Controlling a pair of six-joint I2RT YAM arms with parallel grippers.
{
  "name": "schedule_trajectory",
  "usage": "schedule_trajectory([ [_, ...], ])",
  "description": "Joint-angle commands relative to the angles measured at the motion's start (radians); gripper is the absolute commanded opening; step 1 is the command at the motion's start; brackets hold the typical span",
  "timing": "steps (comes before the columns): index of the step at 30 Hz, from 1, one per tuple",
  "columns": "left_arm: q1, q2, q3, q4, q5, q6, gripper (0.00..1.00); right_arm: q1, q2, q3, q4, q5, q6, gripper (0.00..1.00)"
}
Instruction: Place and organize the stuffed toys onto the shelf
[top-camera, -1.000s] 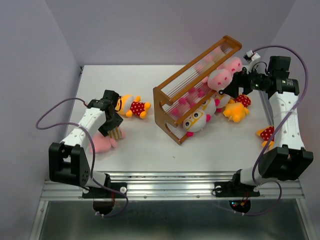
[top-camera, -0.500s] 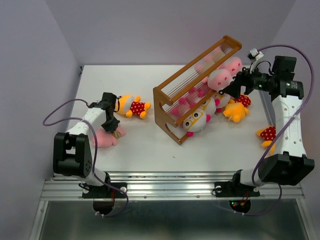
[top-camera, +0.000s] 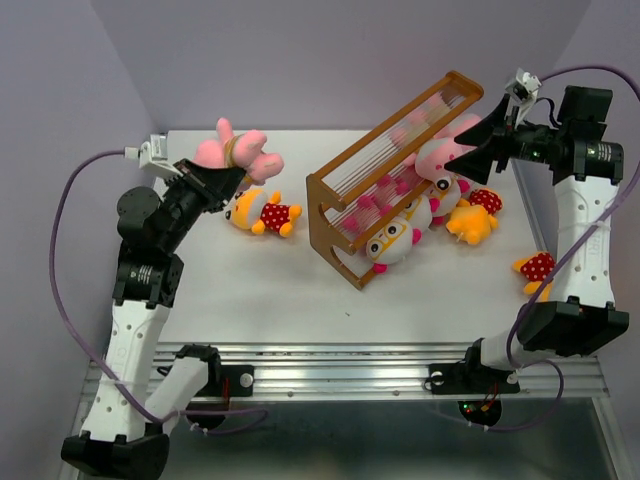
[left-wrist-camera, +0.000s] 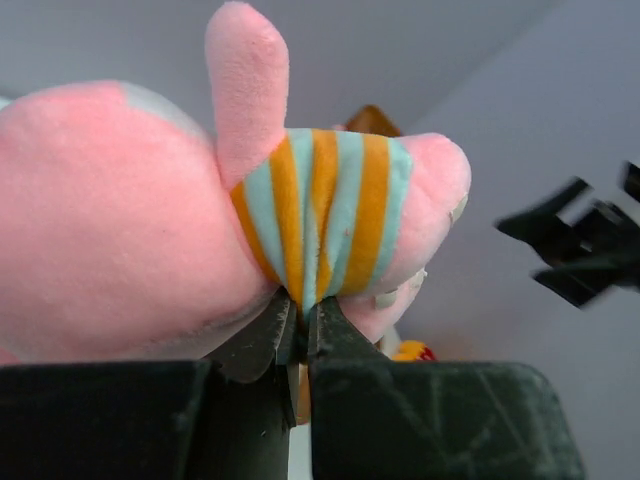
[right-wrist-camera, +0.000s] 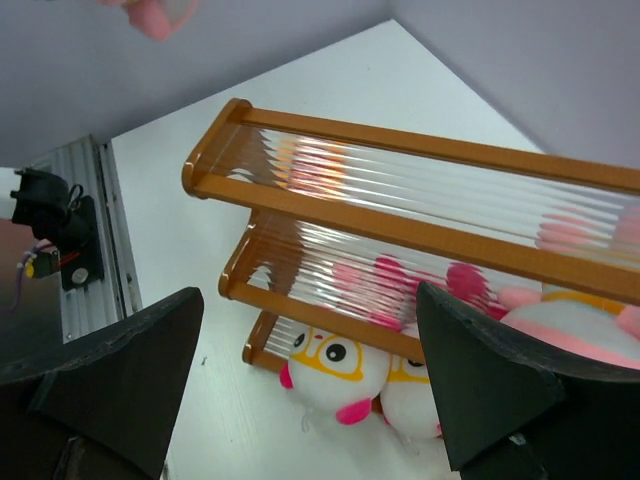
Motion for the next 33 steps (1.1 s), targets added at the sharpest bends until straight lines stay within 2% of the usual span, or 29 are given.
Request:
schedule_trajectory([
  [1, -0.033, 0.099, 0.087, 0.339, 0.405, -0.064, 0.0, 0.033, -0.042, -0.063, 0.35, -0.182, 0.17, 0.92],
  [2, -0.044, 0.122, 0.116, 0.376, 0.458, -0.076, 0.0, 0.044, -0.059, -0.106, 0.445, -0.192, 0.22, 0.92],
  [3, -0.085, 0.162, 0.188, 0.401, 0.518, -0.078, 0.0, 0.066, -0.099, -0.213, 0.692, -0.211, 0.347, 0.92],
  [4, -0.111, 0.182, 0.225, 0.402, 0.539, -0.066, 0.0, 0.077, -0.12, -0.272, 0.85, -0.216, 0.433, 0.93],
  [5, -0.136, 0.203, 0.297, 0.402, 0.563, -0.06, 0.0, 0.088, -0.136, -0.327, 1.181, -0.217, 0.533, 0.93],
  [6, -0.157, 0.246, 0.33, 0.402, 0.585, -0.056, 0.0, 0.097, -0.149, -0.373, 1.322, -0.211, 0.701, 0.94],
  [8, -0.232, 0.285, 0.402, 0.404, 0.635, -0.056, 0.0, 0.128, -0.137, -0.415, 1.566, -0.209, 0.808, 0.95],
  [10, -0.309, 0.337, 0.434, 0.419, 0.667, -0.072, 0.0, 0.155, -0.104, -0.363, 1.571, -0.199, 0.827, 0.98],
  [13, -0.372, 0.4, 0.476, 0.464, 0.712, -0.096, 0.0, 0.188, -0.078, -0.315, 1.555, -0.183, 0.781, 0.98],
  [18, -0.47, 0.475, 0.514, 0.56, 0.779, -0.168, 0.0, 0.266, -0.033, -0.2, 1.372, -0.13, 0.609, 0.98],
  [22, -0.504, 0.501, 0.525, 0.625, 0.813, -0.222, 0.0, 0.327, -0.021, -0.13, 1.142, -0.094, 0.397, 0.99],
  [28, -0.509, 0.518, 0.5, 0.689, 0.83, -0.268, 0.0, 0.425, -0.044, -0.126, 1.055, -0.13, 0.359, 0.97],
  [33, -0.507, 0.53, 0.503, 0.729, 0.833, -0.291, 0.0, 0.467, -0.074, -0.14, 0.914, -0.14, 0.275, 0.91],
])
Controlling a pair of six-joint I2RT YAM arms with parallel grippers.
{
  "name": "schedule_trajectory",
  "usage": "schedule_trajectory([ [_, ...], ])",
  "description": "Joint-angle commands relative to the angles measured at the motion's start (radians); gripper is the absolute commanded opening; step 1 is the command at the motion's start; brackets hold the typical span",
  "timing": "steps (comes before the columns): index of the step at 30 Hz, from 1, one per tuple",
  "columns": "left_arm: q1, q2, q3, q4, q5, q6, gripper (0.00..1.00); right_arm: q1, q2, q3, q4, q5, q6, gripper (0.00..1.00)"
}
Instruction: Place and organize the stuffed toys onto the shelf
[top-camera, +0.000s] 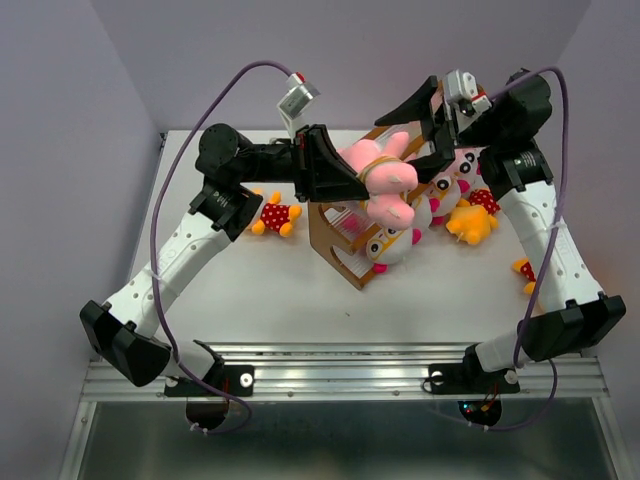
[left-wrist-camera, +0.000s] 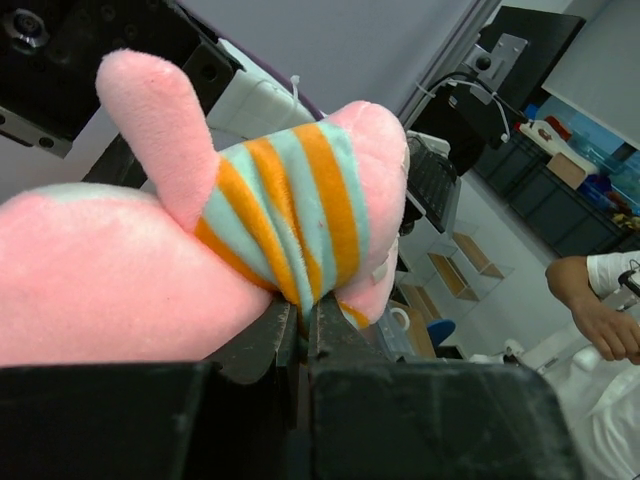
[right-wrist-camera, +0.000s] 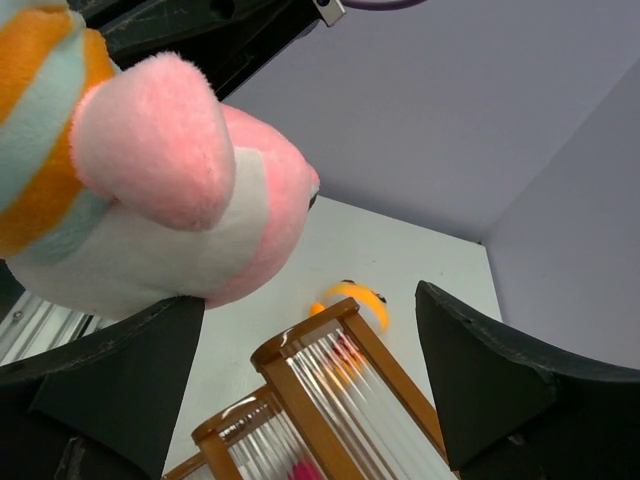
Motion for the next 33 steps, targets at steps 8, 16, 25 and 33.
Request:
schedule_trajectory([
  [8, 0.055, -0.033, 0.025, 0.116, 0.029, -0.045, 0.0, 0.032, -0.123, -0.008, -0.315, -0.001, -0.245, 1.0],
  [16, 0.077, -0.033, -0.002, 0.135, 0.041, -0.068, 0.0, 0.063, -0.152, -0.029, -0.322, 0.009, -0.24, 1.0],
  [25, 0.083, -0.012, 0.012, 0.144, 0.041, -0.083, 0.0, 0.115, -0.145, -0.043, -0.276, 0.057, -0.228, 1.0],
  [33, 0.082, -0.013, -0.002, 0.162, 0.032, -0.093, 0.0, 0.149, -0.123, -0.085, -0.061, 0.103, 0.007, 0.46],
])
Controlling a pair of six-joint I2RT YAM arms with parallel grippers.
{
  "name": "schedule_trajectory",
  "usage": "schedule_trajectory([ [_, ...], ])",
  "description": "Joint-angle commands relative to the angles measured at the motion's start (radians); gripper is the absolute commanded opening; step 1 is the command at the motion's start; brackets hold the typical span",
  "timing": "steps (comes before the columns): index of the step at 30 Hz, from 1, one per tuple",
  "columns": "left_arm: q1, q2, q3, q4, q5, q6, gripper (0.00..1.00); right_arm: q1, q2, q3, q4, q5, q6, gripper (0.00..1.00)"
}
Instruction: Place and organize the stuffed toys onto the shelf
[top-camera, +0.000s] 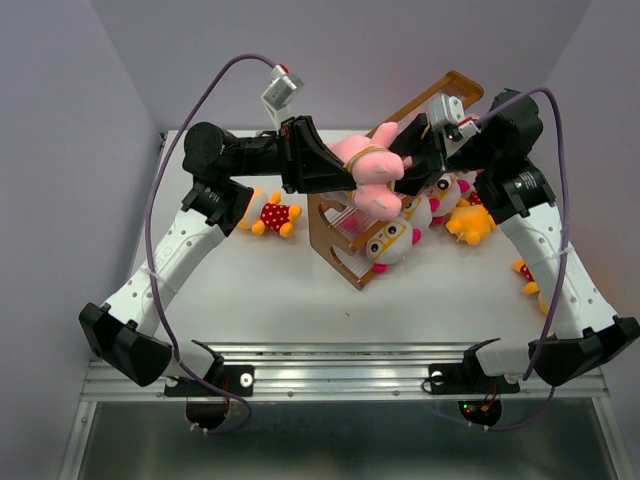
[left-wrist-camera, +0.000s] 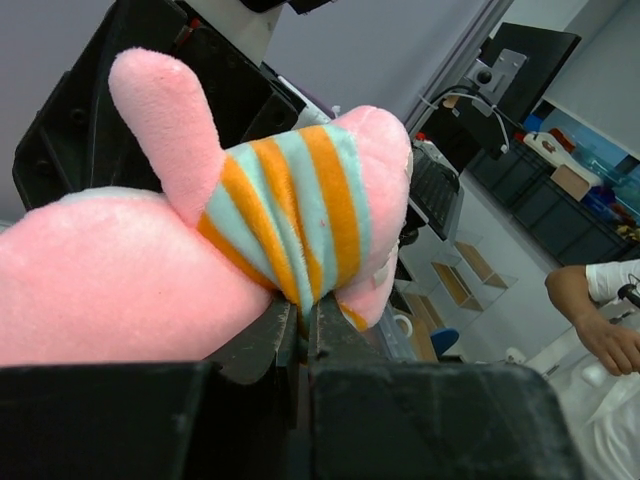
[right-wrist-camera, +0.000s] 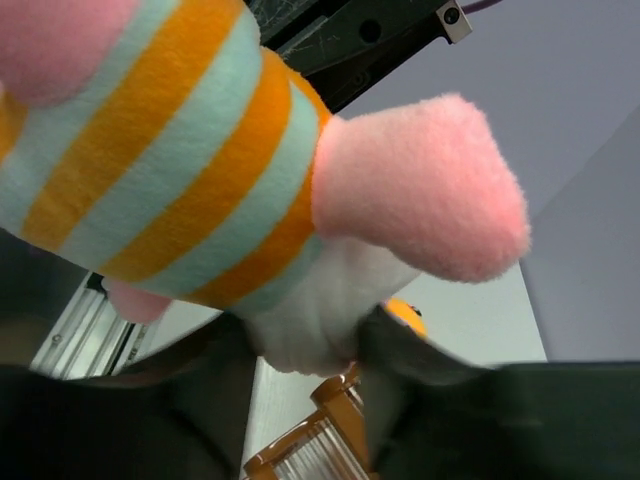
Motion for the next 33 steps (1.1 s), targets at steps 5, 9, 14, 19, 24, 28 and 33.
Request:
schedule_trajectory([
  [5, 0.043, -0.046, -0.04, 0.065, -0.056, 0.021, 0.11, 0.017, -0.002, 0.004, 0.101, 0.125, 0.143, 0.01],
  [9, 0.122, -0.101, -0.057, -0.048, -0.123, 0.114, 0.5, 0.017, -0.035, -0.004, -0.001, 0.275, 0.134, 0.01],
  [14, 0.192, -0.166, -0.046, -0.294, -0.246, 0.271, 0.71, 0.017, -0.064, -0.001, -0.074, 0.53, 0.131, 0.0],
  [19, 0.193, -0.169, 0.047, -0.571, -0.425, 0.475, 0.79, 0.017, -0.054, 0.04, -0.152, 0.822, 0.129, 0.0],
  [24, 0.144, -0.196, 0.092, -0.705, -0.663, 0.636, 0.9, 0.017, 0.026, 0.154, -0.325, 1.09, 0.079, 0.01],
  [28, 0.026, -0.163, 0.153, -0.768, -0.832, 0.759, 0.9, 0.017, 0.101, 0.251, -0.443, 1.157, 0.066, 0.01],
  [33, -0.089, -0.103, 0.201, -0.76, -0.967, 0.874, 0.9, 0.017, 0.153, 0.295, -0.5, 1.199, 0.031, 0.01],
])
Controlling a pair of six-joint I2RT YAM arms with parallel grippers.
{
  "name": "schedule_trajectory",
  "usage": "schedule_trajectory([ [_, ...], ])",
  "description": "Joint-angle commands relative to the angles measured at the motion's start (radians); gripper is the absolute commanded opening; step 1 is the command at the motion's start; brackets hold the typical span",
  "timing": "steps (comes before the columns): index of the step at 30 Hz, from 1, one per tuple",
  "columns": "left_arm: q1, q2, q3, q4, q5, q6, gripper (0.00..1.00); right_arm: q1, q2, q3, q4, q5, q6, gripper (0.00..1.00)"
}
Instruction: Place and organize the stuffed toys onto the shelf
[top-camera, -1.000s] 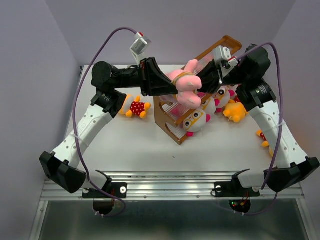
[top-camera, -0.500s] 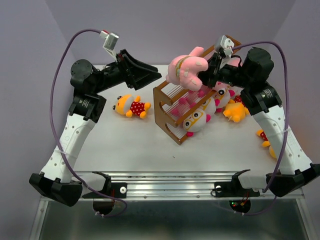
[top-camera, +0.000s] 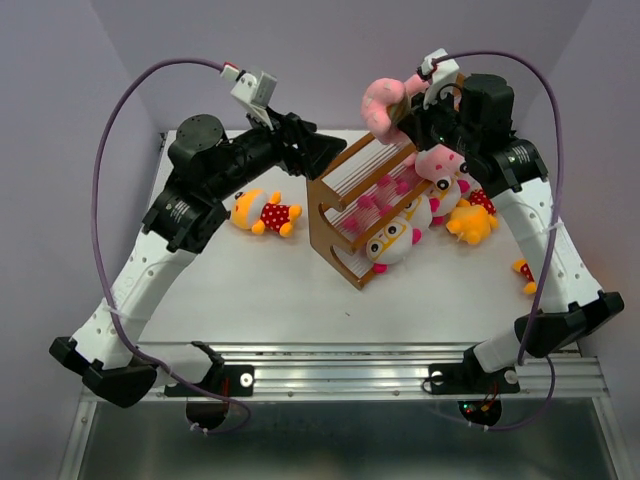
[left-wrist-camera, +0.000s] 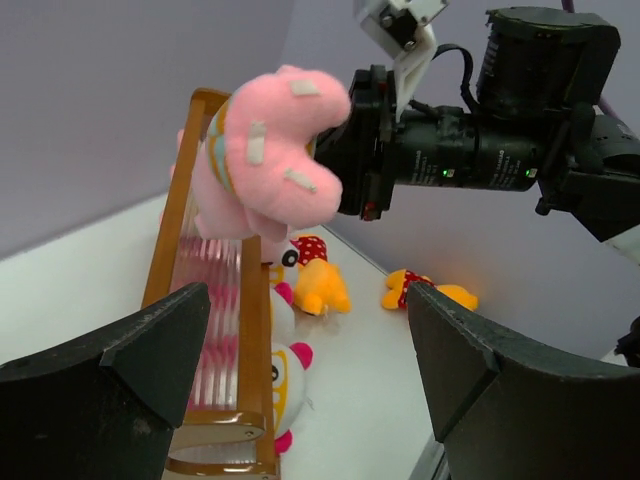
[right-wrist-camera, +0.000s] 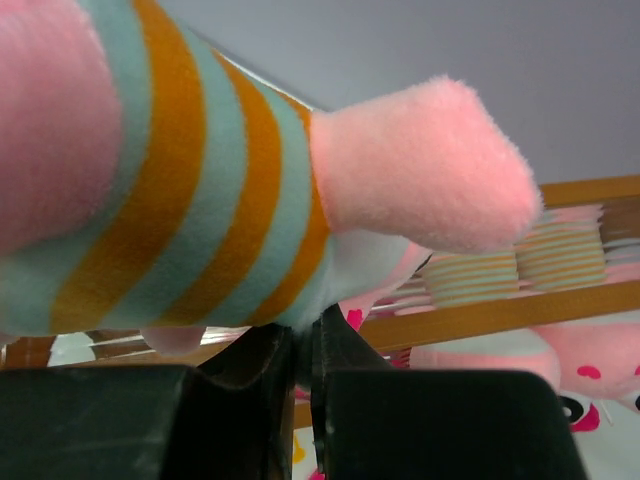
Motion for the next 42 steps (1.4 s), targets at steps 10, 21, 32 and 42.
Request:
schedule_trajectory([
  [10, -0.206, 0.296, 0.296, -0.045, -0.277, 0.319, 0.9, 0.007, 0.01, 0.089, -0.078, 0.041, -0.034, 0.0],
  [21, -0.294, 0.454, 0.441, -0.131, -0.633, 0.474, 0.67, 0.007, -0.01, 0.109, -0.072, -0.02, 0.011, 0.01],
  [32, -0.271, 0.411, 0.413, -0.043, -0.661, 0.41, 0.0, 0.007, -0.051, 0.077, -0.061, -0.149, -0.021, 0.22],
  [42, 0.033, 0.088, 0.003, 0.246, -0.187, -0.069, 0.0, -0.028, -0.183, -0.118, 0.153, -0.443, -0.078, 0.85],
])
